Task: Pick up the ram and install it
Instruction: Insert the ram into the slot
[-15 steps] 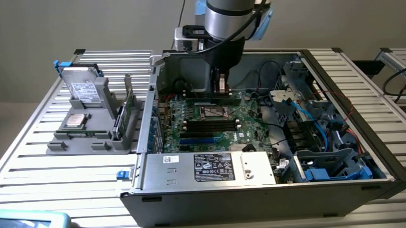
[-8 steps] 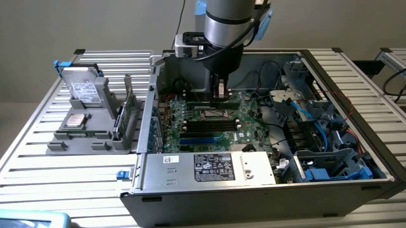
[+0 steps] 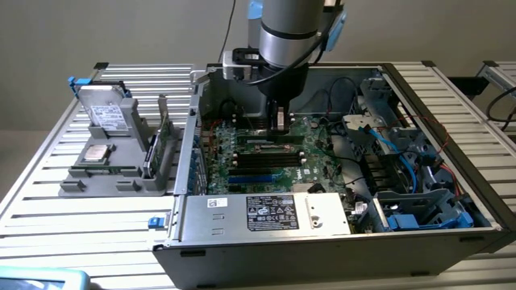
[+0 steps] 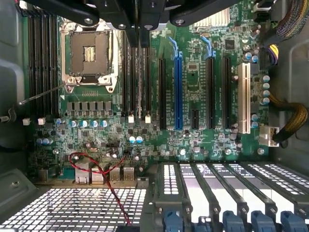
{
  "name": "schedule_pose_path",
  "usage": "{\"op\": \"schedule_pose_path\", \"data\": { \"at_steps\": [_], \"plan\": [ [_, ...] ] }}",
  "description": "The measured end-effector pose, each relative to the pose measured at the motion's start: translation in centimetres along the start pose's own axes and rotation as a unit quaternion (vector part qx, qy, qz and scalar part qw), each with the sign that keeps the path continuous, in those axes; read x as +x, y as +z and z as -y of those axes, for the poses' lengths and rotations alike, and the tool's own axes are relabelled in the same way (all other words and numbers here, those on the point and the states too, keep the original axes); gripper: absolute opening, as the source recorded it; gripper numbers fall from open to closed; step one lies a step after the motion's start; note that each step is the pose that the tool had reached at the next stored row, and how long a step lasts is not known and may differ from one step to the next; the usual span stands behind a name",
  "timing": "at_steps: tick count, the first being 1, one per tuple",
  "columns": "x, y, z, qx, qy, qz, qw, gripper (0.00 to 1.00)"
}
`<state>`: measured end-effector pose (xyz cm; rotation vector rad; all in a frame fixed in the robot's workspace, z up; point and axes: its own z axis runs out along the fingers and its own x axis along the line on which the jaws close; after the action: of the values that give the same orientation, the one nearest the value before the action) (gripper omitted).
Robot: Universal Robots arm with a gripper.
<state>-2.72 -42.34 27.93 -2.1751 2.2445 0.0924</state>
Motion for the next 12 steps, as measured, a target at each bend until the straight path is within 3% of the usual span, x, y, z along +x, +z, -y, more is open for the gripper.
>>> {"op": "schedule_pose_path", "data": {
  "at_steps": [5, 12],
  "plan": [
    [0.0, 0.92, 0.03, 0.0000, 0.000, 0.0001, 1.0000, 0.13],
    [0.1, 2.34, 0.10, -0.0001, 0.000, 0.0034, 1.0000, 0.13]
  ]
}}
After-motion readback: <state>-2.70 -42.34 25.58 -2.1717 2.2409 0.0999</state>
